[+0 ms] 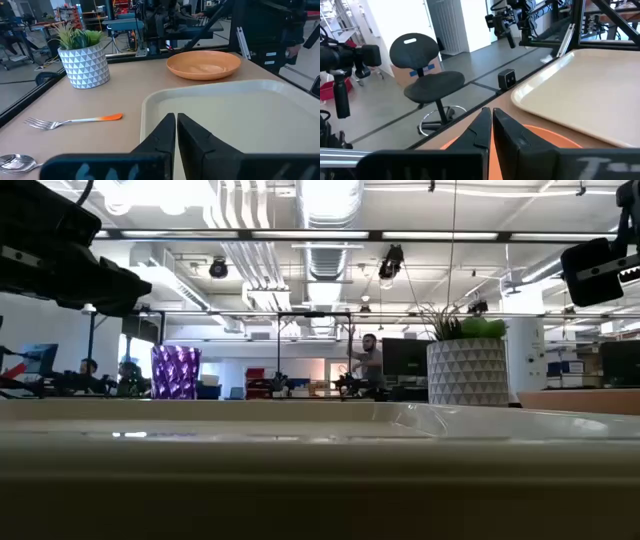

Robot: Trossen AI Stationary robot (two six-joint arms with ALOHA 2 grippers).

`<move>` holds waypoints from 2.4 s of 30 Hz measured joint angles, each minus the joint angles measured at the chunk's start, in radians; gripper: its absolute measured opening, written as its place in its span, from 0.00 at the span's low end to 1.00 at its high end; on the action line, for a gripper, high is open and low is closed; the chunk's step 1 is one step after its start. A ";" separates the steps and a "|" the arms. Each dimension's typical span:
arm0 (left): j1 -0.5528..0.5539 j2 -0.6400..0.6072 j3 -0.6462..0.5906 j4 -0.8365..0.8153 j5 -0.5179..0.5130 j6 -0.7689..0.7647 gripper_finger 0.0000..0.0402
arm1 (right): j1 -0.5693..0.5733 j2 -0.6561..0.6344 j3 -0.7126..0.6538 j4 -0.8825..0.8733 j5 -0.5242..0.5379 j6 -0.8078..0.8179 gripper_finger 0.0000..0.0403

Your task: Pick and place plate/cup/fork/spoon on tray

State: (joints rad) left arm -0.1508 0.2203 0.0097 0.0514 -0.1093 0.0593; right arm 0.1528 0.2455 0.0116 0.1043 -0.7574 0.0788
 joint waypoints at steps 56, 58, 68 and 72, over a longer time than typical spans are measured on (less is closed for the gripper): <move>0.000 0.000 0.000 0.000 0.000 0.000 0.00 | 0.000 0.000 0.000 0.043 0.157 0.093 0.02; 0.000 0.000 0.000 0.000 0.000 0.000 0.00 | 0.000 0.000 0.000 0.098 0.186 0.182 0.02; 0.000 0.000 0.000 0.000 0.000 0.000 0.00 | -0.001 0.000 0.000 0.351 0.743 0.462 0.02; 0.000 0.000 0.000 0.000 0.000 0.000 0.00 | 0.000 0.000 0.000 0.370 0.945 0.464 0.02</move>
State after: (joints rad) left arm -0.1508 0.2203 0.0098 0.0514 -0.1093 0.0594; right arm 0.1524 0.2451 0.0116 0.4746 0.1880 0.5426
